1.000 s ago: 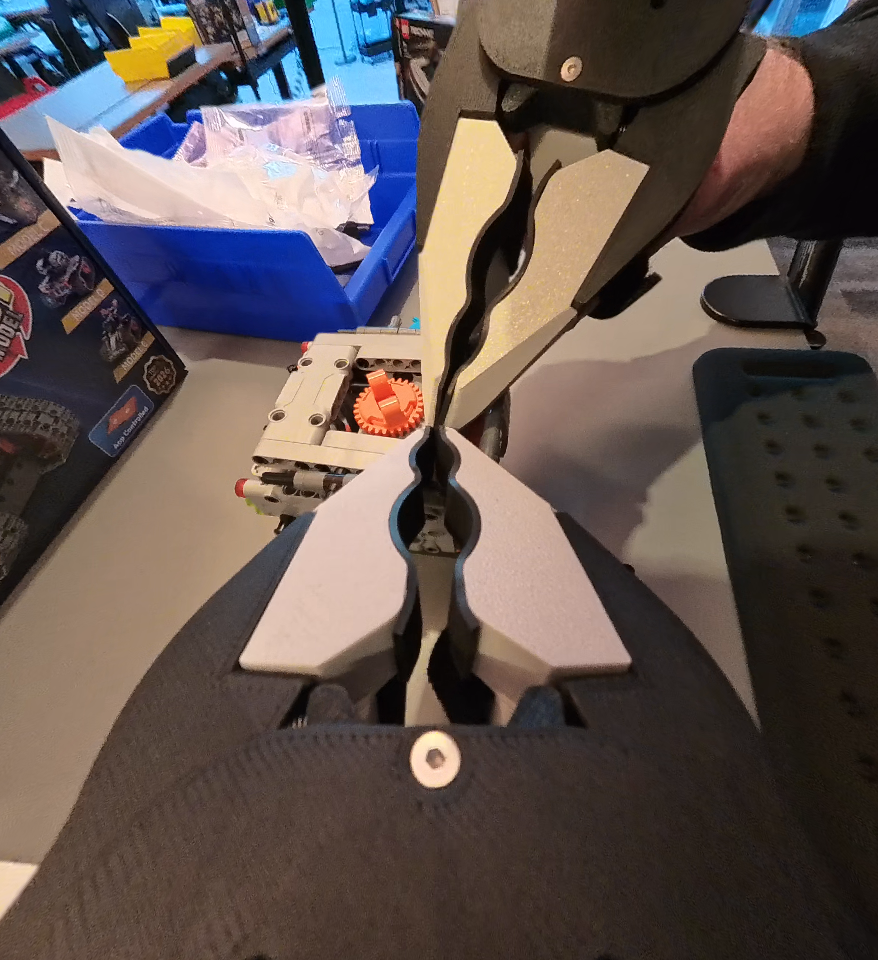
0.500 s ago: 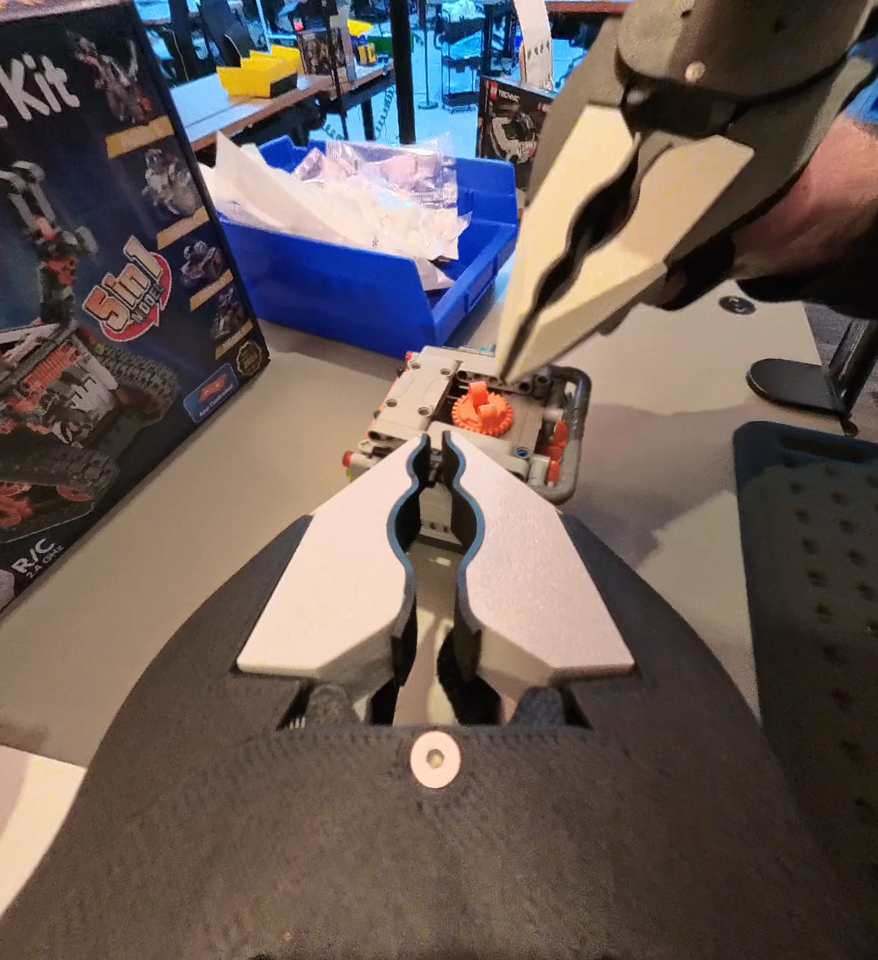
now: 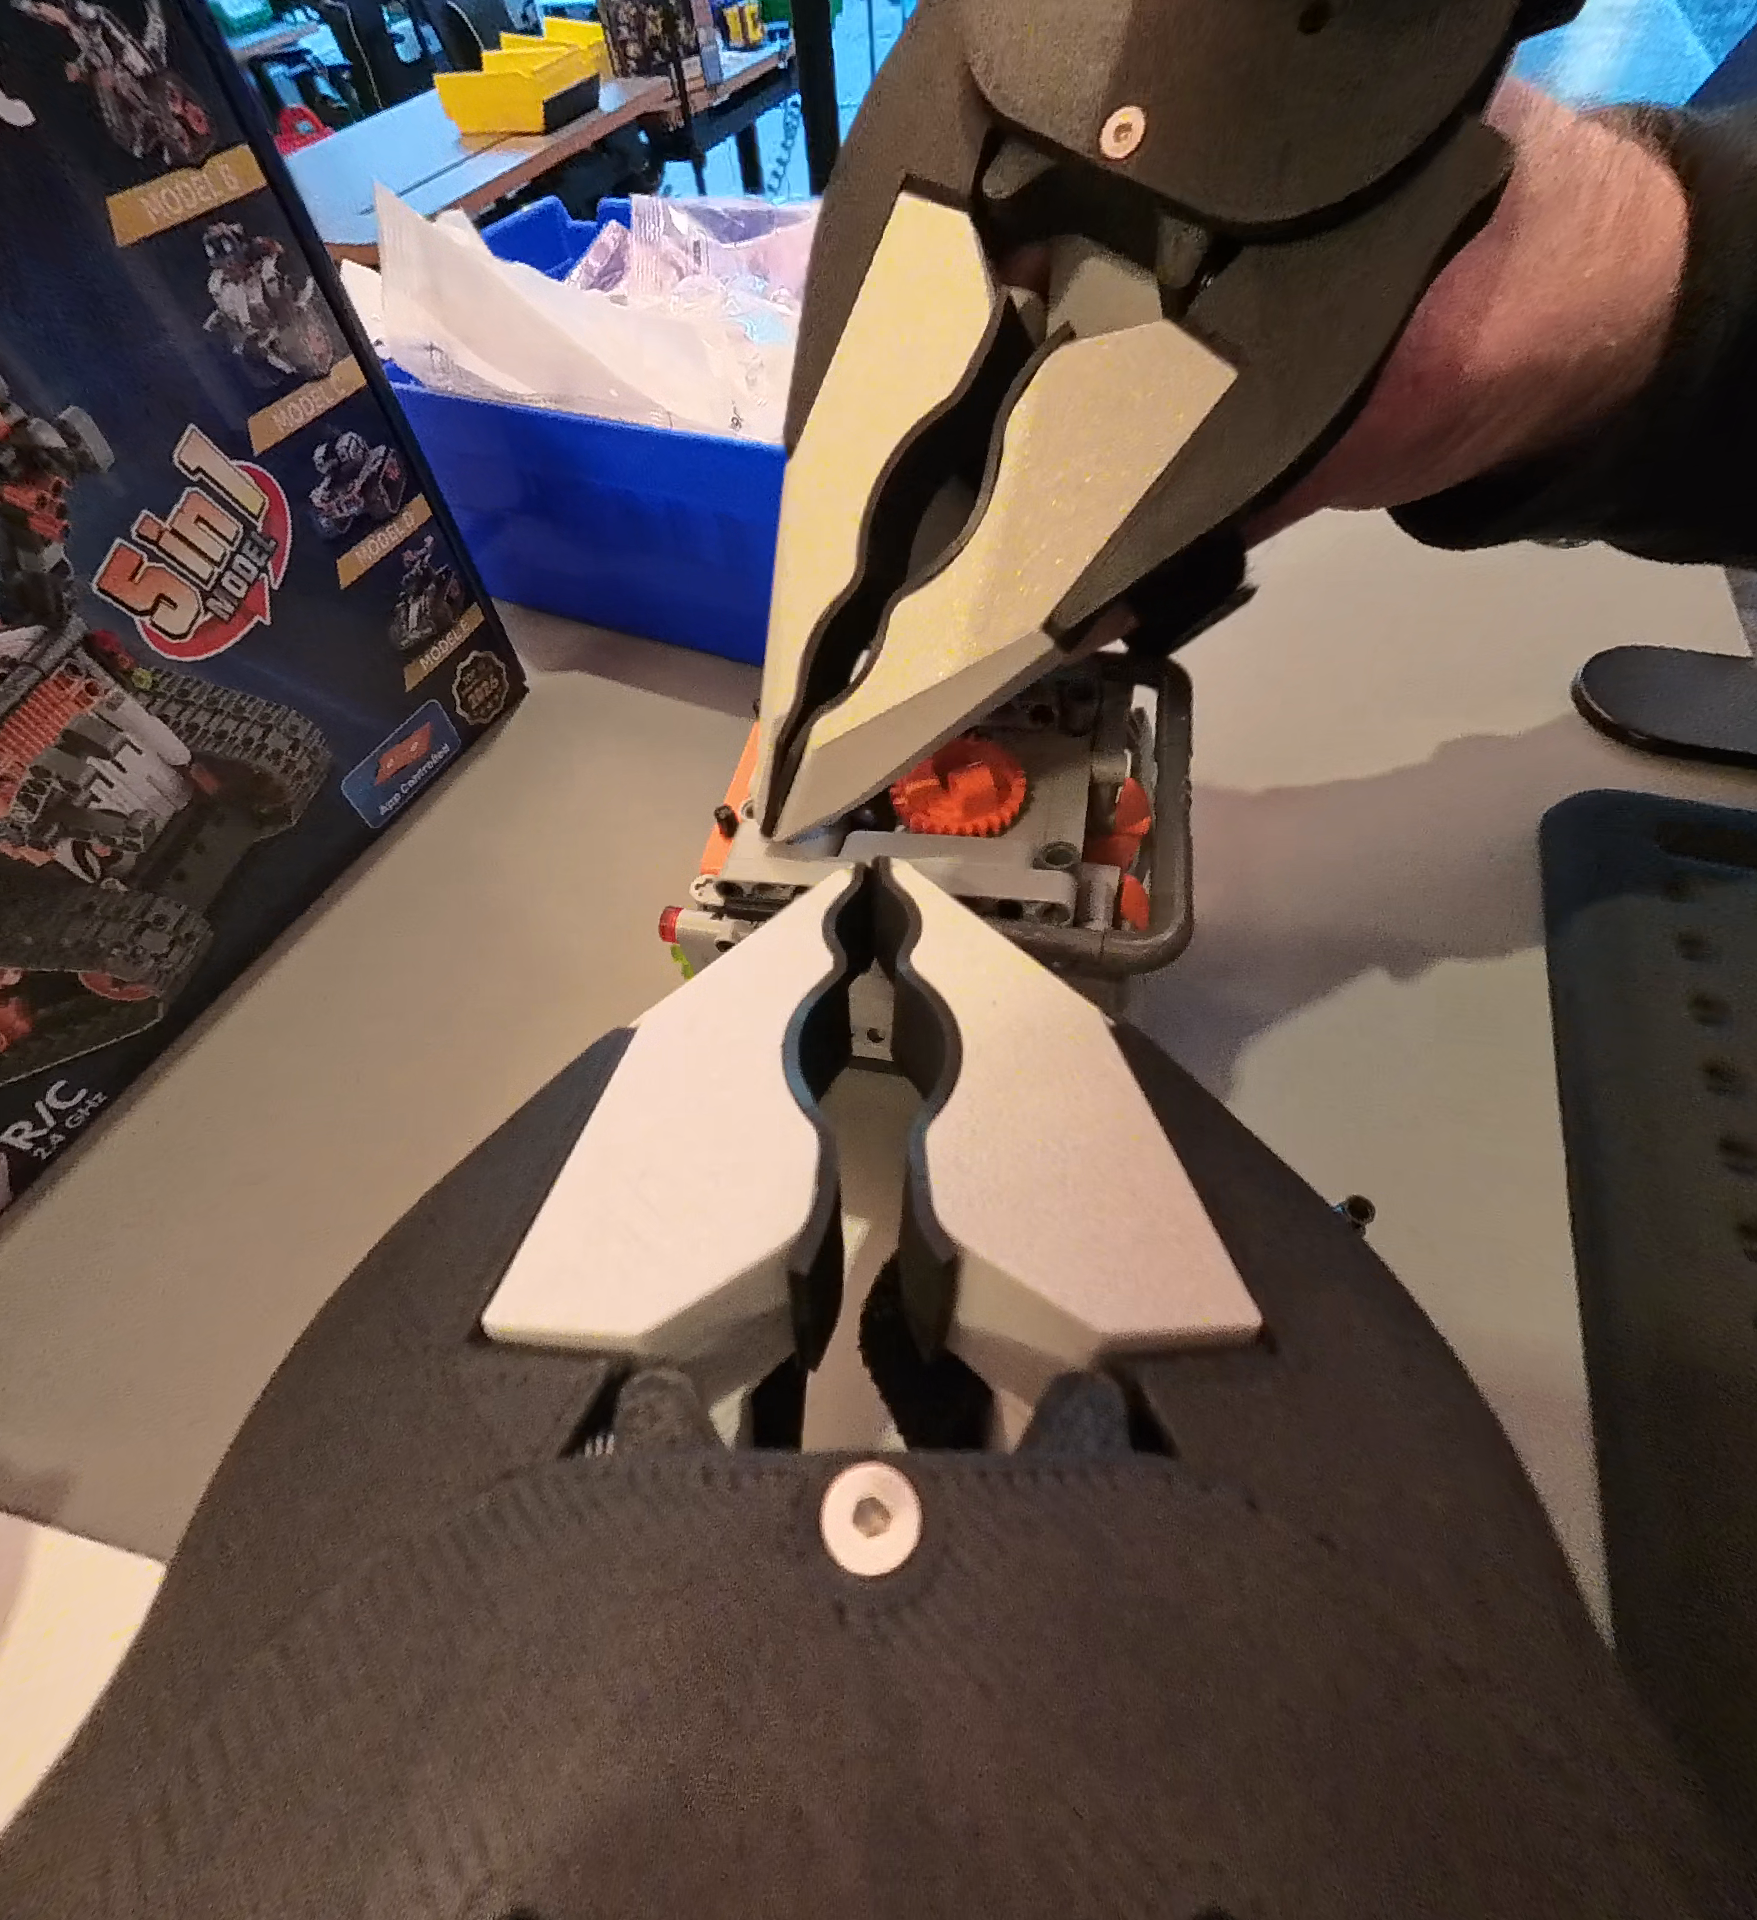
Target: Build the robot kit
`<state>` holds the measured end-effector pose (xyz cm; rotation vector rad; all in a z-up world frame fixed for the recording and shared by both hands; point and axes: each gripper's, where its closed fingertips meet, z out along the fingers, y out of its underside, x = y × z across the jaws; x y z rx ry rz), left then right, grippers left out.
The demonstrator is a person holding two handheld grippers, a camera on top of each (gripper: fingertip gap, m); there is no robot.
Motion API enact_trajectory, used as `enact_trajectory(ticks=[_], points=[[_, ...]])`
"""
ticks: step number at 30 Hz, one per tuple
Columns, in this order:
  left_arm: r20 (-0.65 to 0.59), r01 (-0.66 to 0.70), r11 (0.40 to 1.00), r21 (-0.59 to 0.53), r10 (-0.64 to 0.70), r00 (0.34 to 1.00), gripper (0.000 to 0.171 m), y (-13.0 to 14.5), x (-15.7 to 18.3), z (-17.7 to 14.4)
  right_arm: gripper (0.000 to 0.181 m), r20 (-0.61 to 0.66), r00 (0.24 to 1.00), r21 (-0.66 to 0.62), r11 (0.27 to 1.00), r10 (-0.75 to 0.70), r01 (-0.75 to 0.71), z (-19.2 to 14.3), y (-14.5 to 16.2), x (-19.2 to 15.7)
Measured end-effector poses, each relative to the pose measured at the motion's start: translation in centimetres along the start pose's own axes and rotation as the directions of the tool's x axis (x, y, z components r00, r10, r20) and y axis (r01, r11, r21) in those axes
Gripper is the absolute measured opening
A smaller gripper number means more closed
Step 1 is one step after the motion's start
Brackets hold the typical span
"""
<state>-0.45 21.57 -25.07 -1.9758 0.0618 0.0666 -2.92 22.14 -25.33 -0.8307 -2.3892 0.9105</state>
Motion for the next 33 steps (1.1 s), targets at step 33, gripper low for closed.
enact_trajectory(ticks=[33], points=[[0.043, 0.061, 0.991, 0.12, -0.067, 0.997, 0.0, -0.2, 1.0, -0.2, 0.0, 0.078, 0.996, 0.08, 0.996, 0.036, -0.042, -1.6, 0.4, -2.8]])
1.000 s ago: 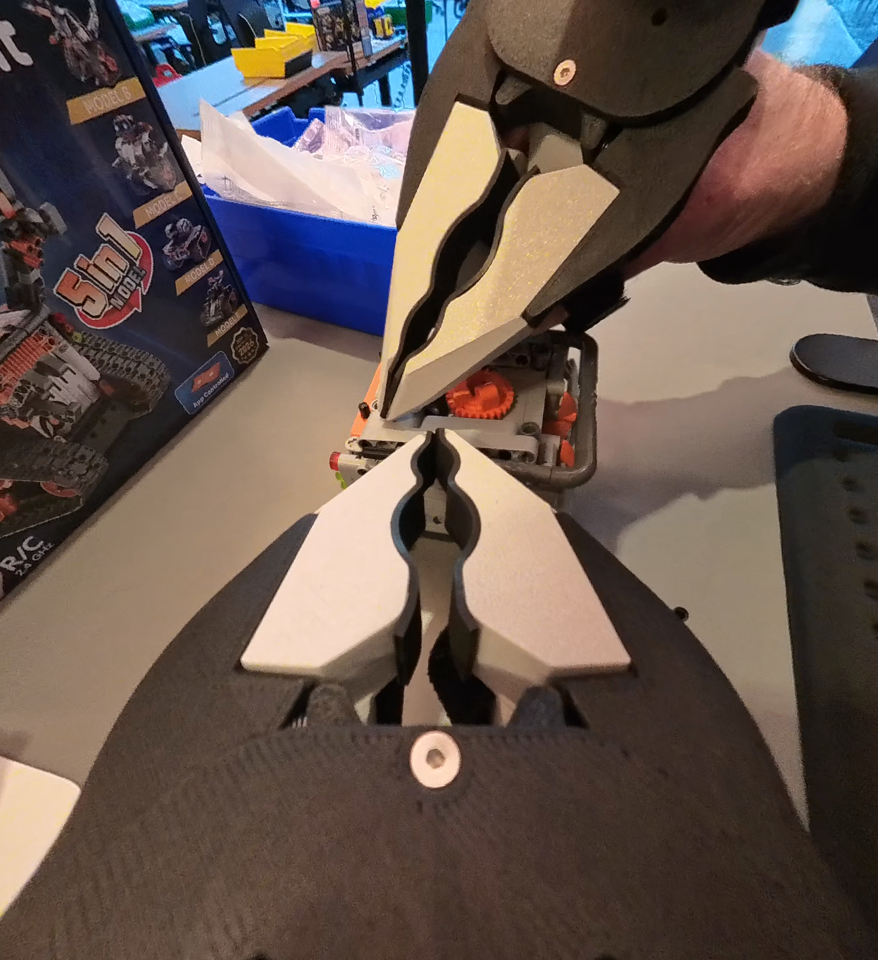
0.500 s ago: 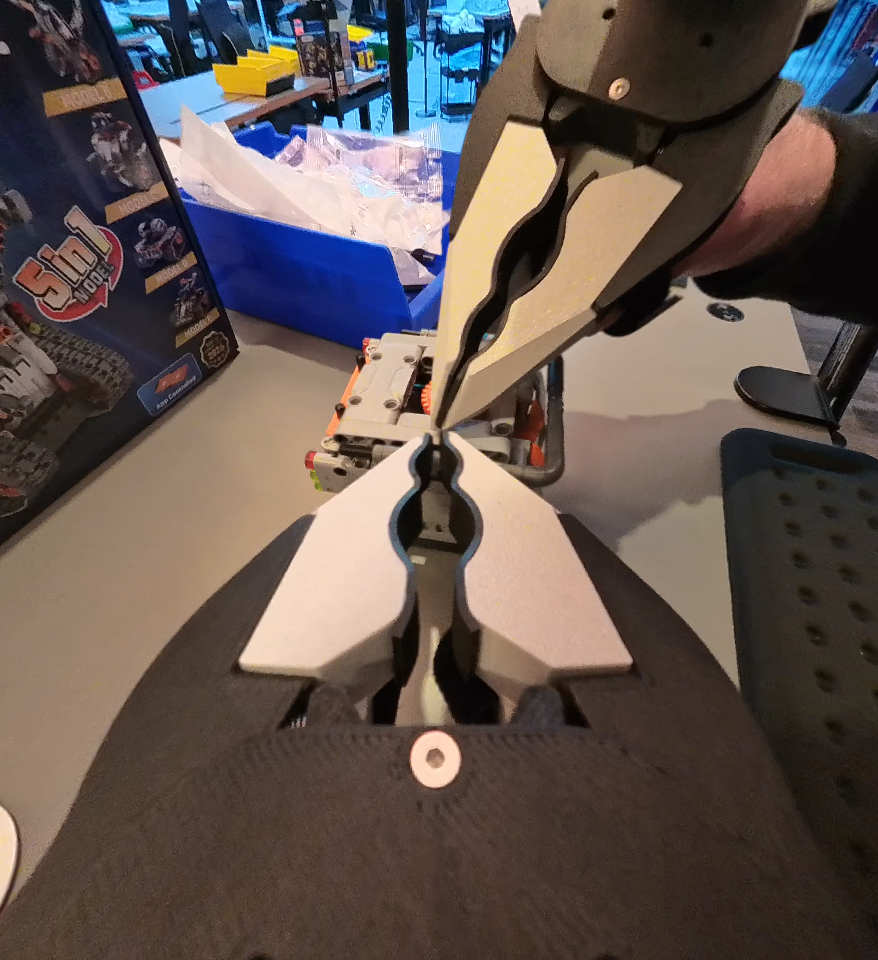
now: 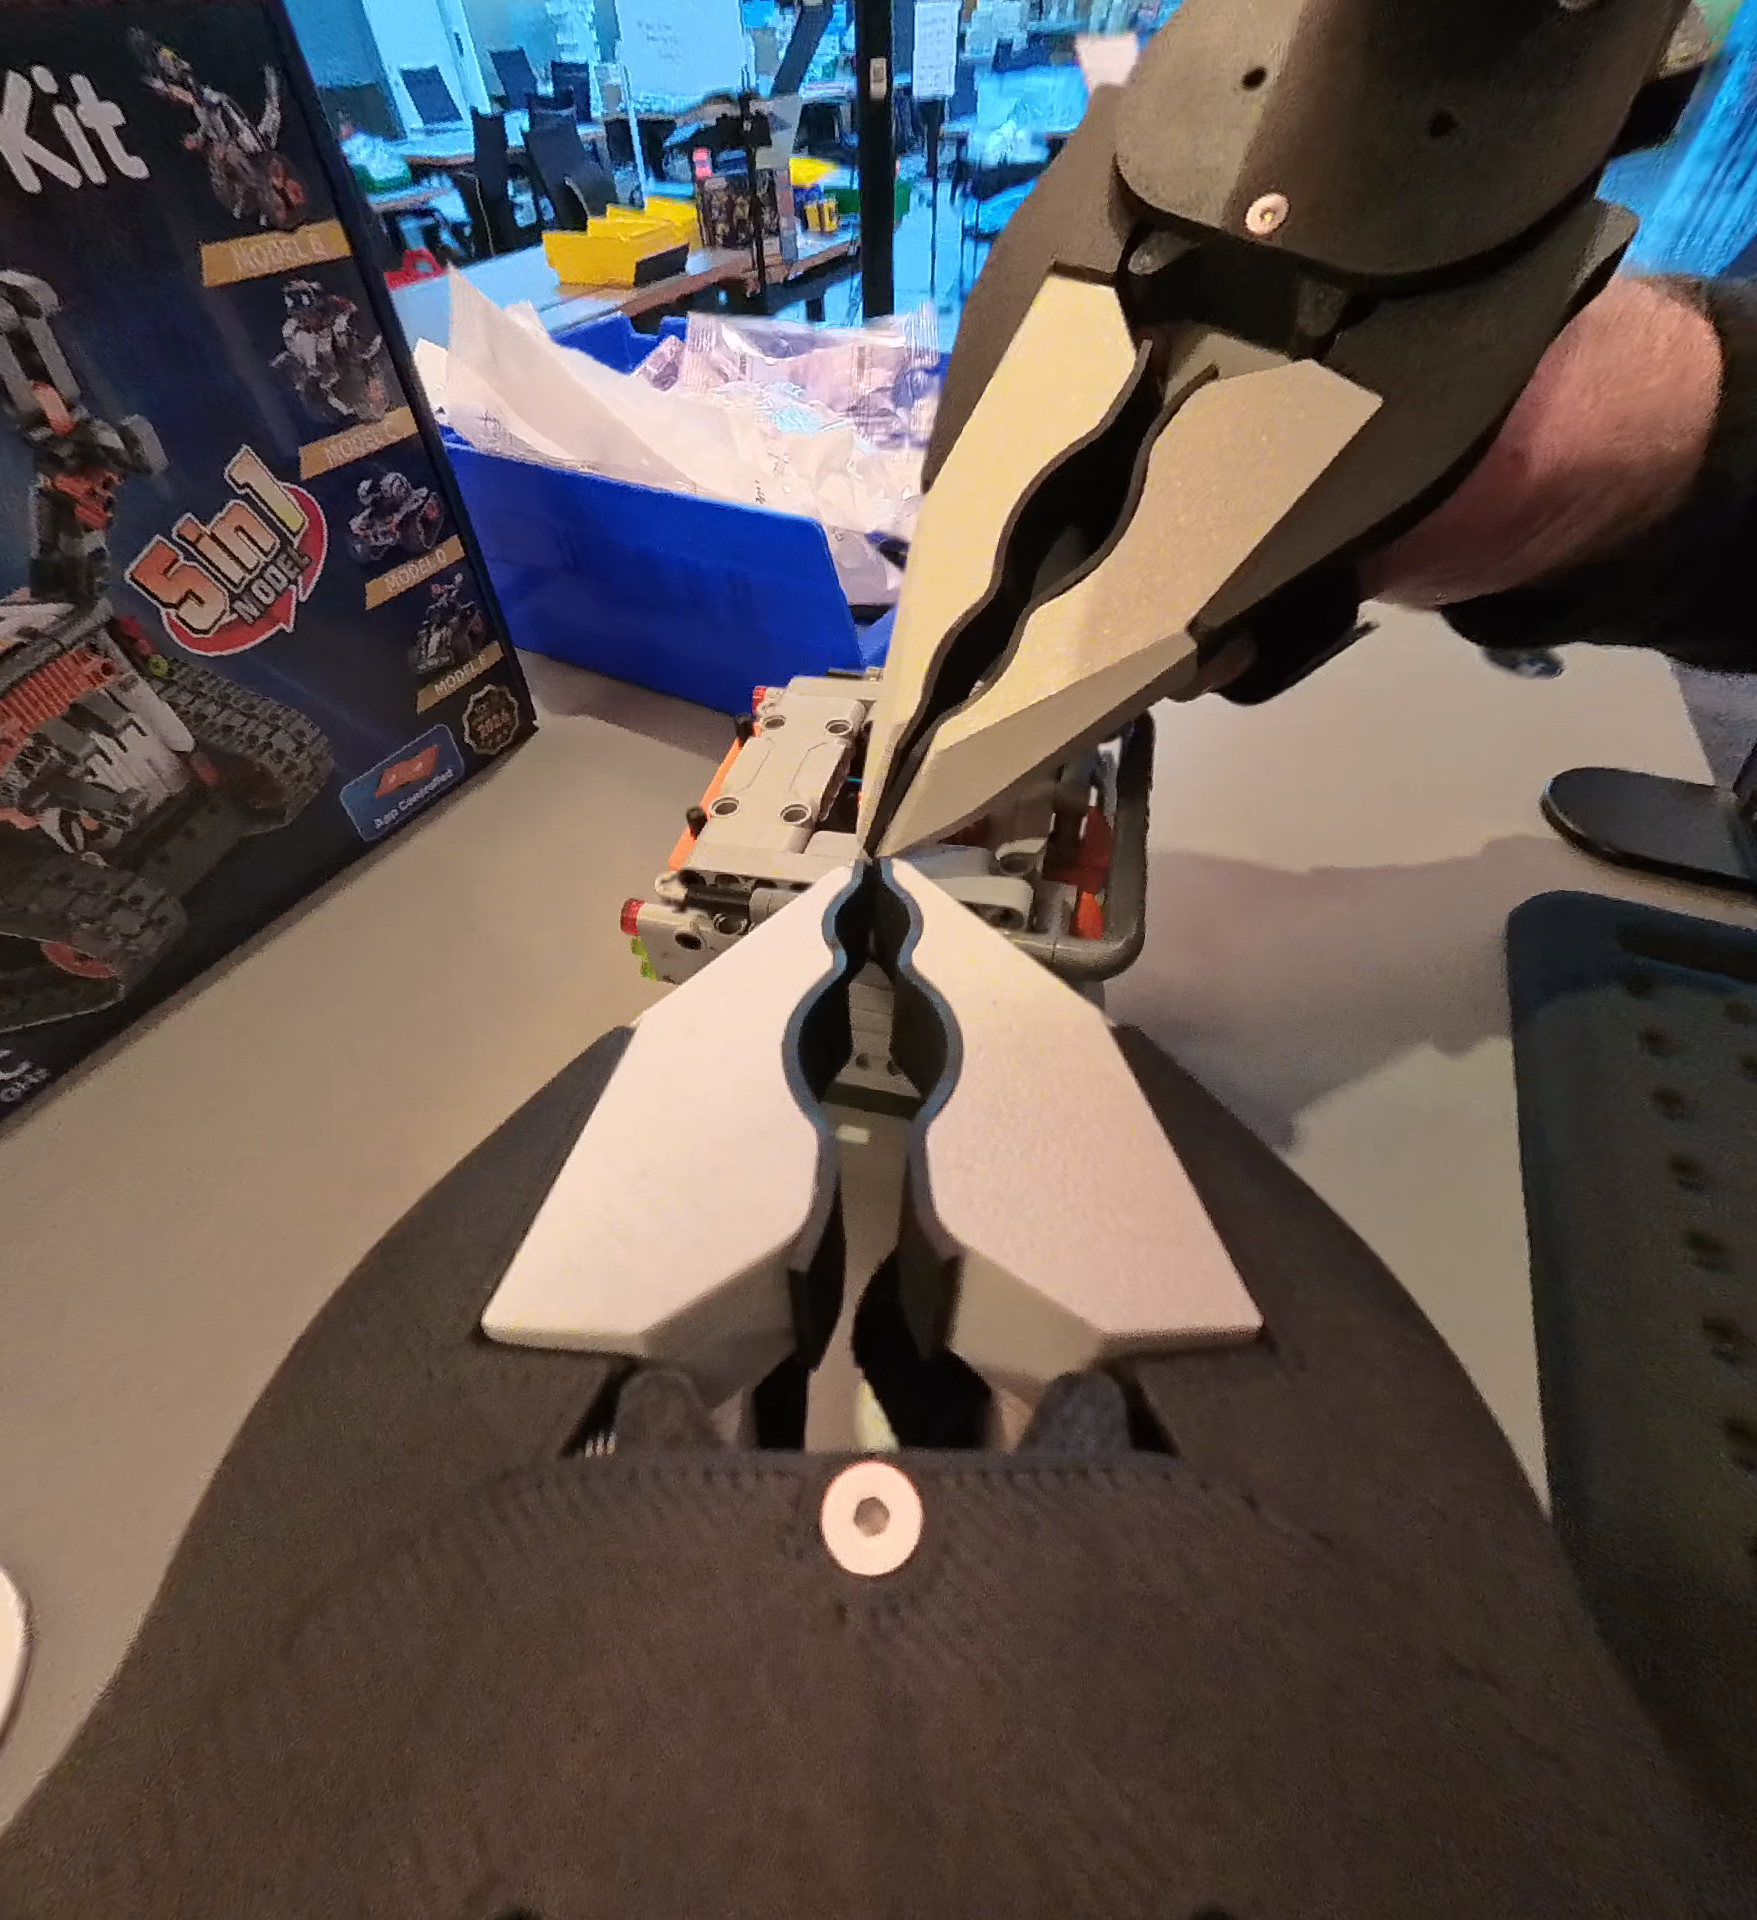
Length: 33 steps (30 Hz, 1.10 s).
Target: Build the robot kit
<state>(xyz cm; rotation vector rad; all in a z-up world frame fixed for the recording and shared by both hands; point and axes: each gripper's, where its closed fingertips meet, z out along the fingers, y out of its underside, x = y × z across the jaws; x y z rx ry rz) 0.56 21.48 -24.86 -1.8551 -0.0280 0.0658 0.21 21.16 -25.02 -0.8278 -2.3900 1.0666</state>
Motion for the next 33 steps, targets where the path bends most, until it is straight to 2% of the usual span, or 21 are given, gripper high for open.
enact_trajectory(ticks=[5, 12, 24, 28, 33], points=[[-0.032, 0.07, 0.998, -0.008, -0.07, 0.997, 0.0, -0.4, -0.3, -1.1, 0.0, 0.053, 0.999, 0.01, 1.0, 0.002, -0.002, -1.6, -0.3, -1.2], [-0.077, -0.073, 0.994, -0.081, 0.066, 0.995, 0.0, -0.2, 1.1, 0.1, 0.0, 0.085, 0.996, -0.067, 0.998, 0.012, -0.006, -1.2, 0.9, -1.7], [-0.078, 0.019, 1.0, -0.009, -0.019, 0.997, 0.0, -0.1, 1.7, 0.9, 0.0, 0.1, 0.994, -0.103, 0.994, 0.033, -0.022, -1.0, 1.3, -1.8], [-0.053, 0.066, 0.997, 0.034, -0.064, 0.997, 0.0, -1.3, 0.5, -0.8, 0.0, 0.082, 0.995, -0.051, 0.998, 0.051, -0.047, -2.0, 0.2, -0.9], [-0.011, 0.091, 0.996, -0.018, -0.091, 0.996, 0.0, -0.3, -1.0, -1.2, 0.0, 0.053, 0.998, -0.024, 0.999, 0.046, -0.045, -1.6, -1.0, 0.8]])
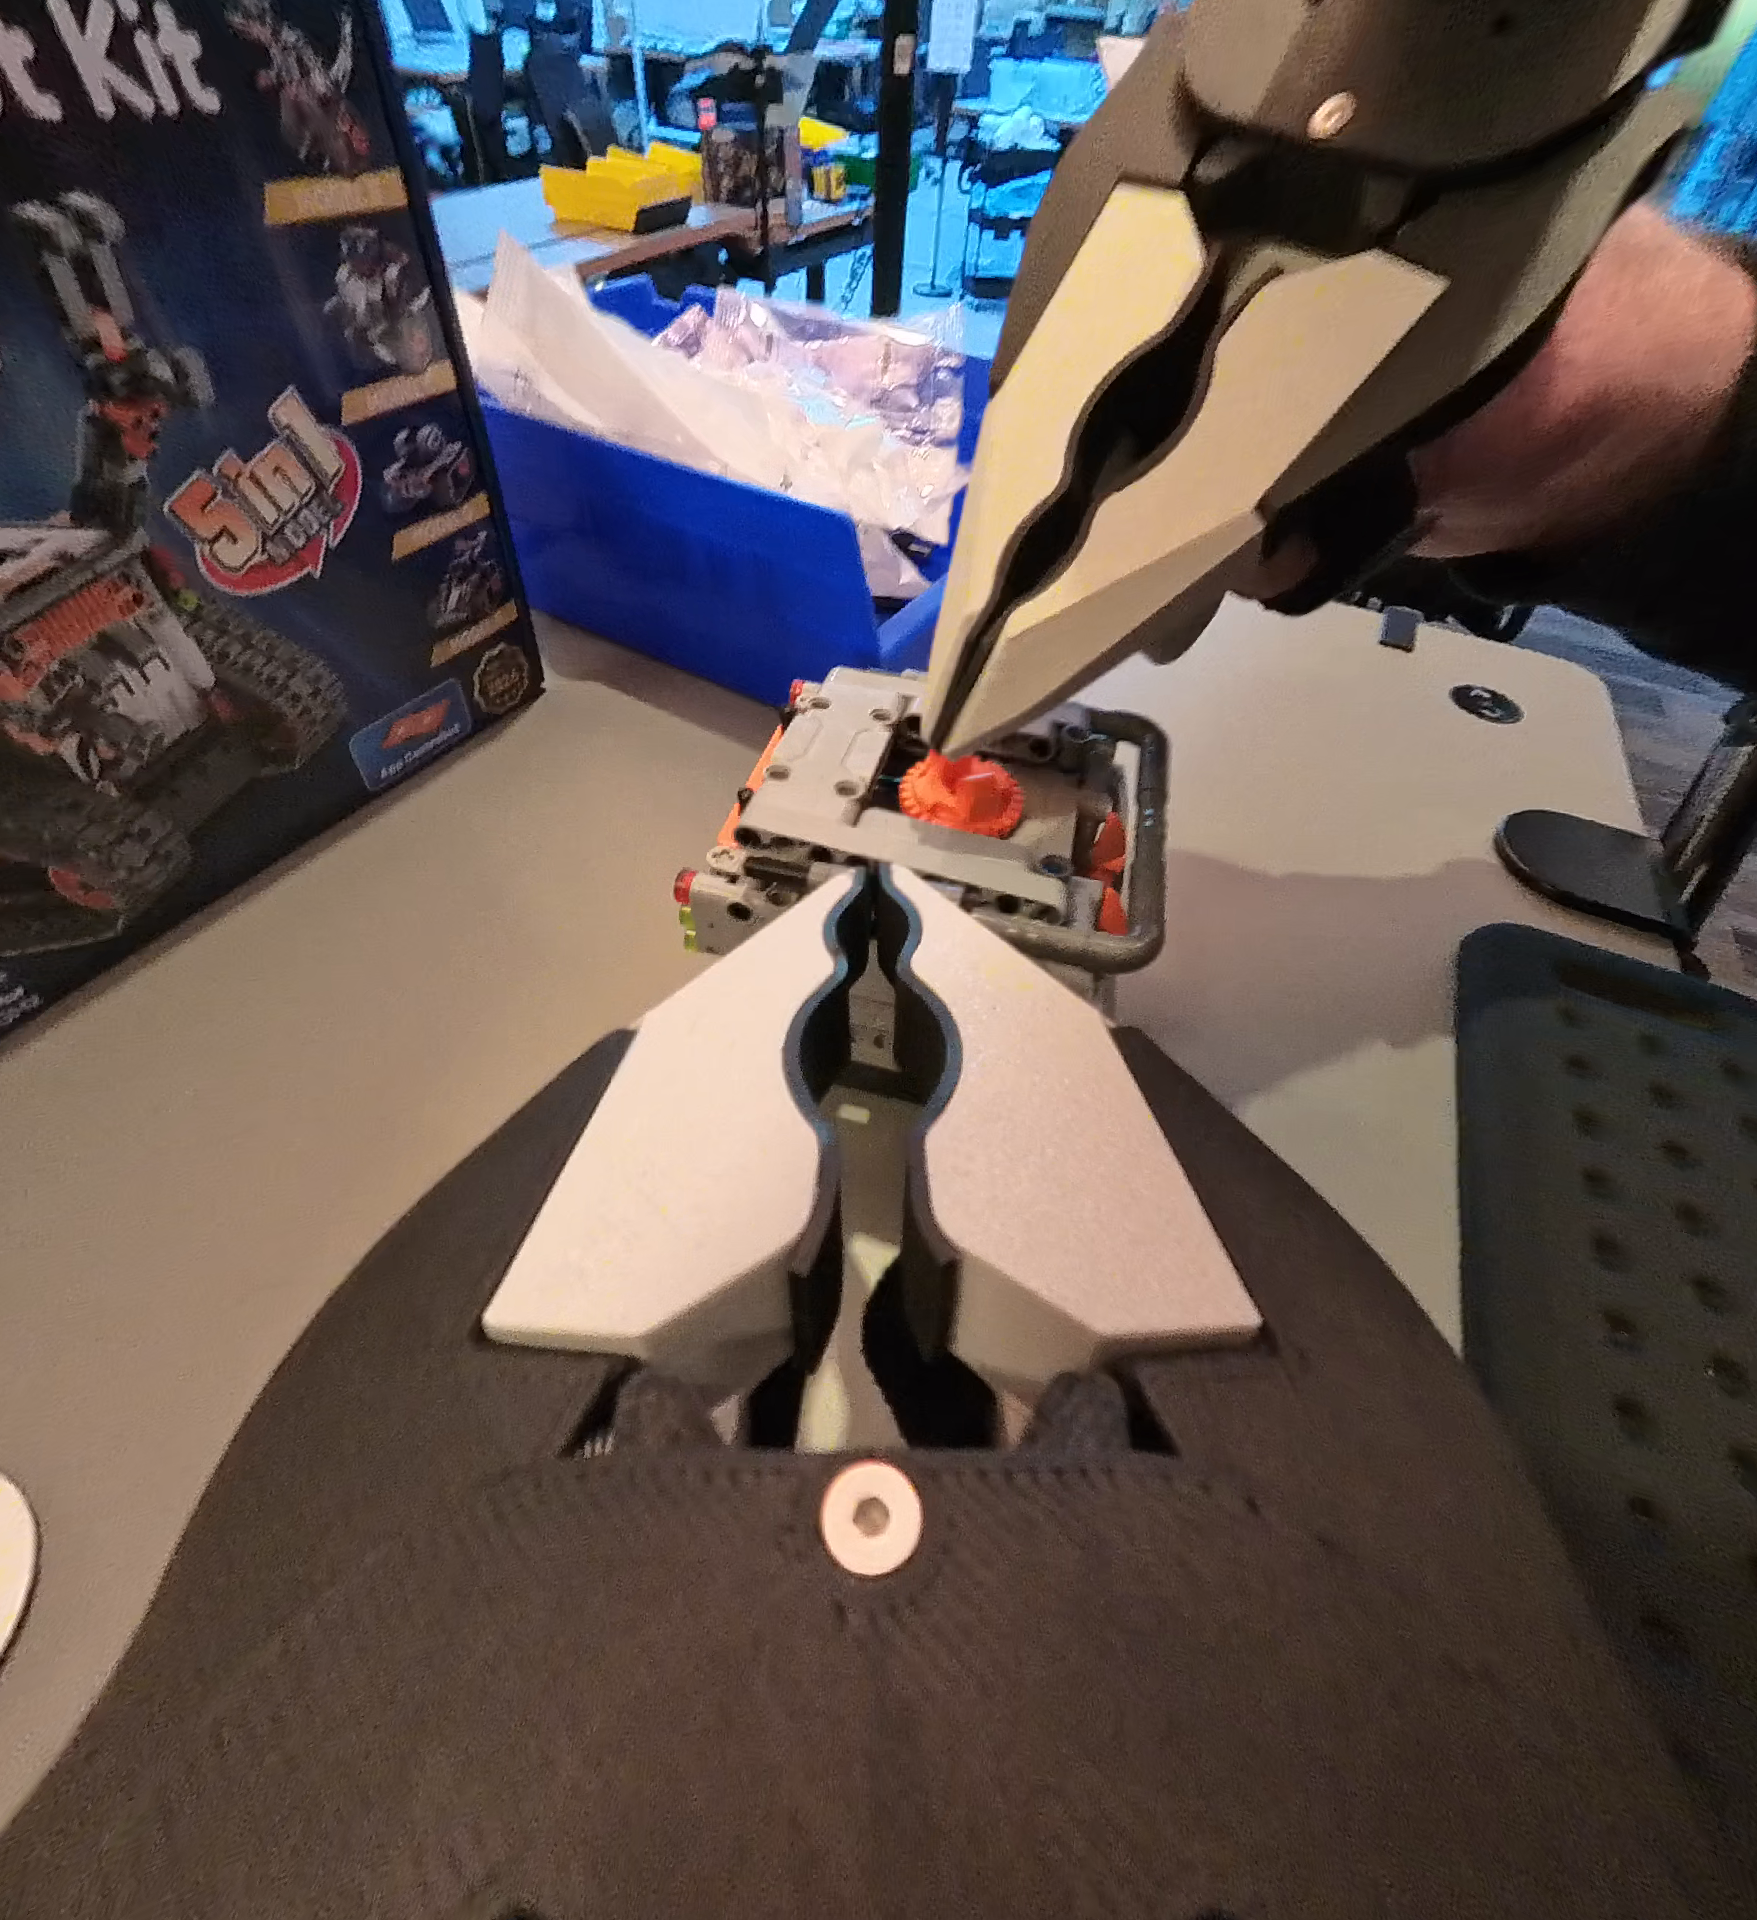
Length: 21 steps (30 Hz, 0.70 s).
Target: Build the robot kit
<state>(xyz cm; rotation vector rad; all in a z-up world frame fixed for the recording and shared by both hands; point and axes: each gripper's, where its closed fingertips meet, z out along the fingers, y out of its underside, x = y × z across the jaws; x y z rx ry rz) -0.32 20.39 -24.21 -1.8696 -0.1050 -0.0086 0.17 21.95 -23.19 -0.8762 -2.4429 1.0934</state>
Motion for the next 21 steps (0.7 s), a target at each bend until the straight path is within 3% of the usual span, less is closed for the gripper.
enact_trajectory(ticks=[4, 21], points=[[-0.012, 0.065, 0.998, 0.019, -0.065, 0.998, 0.002, 0.4, -0.2, 0.1, 0.0, 0.006, 1.0, -0.034, 0.999, -0.021, 0.022, 1.2, 0.1, -0.2], [0.002, 0.031, 0.998, 0.049, -0.031, 1.0, 0.0, 0.7, 0.0, 0.5, 0.0, -0.033, 0.998, -0.138, 0.99, -0.048, 0.043, 2.6, 0.7, 0.1]])
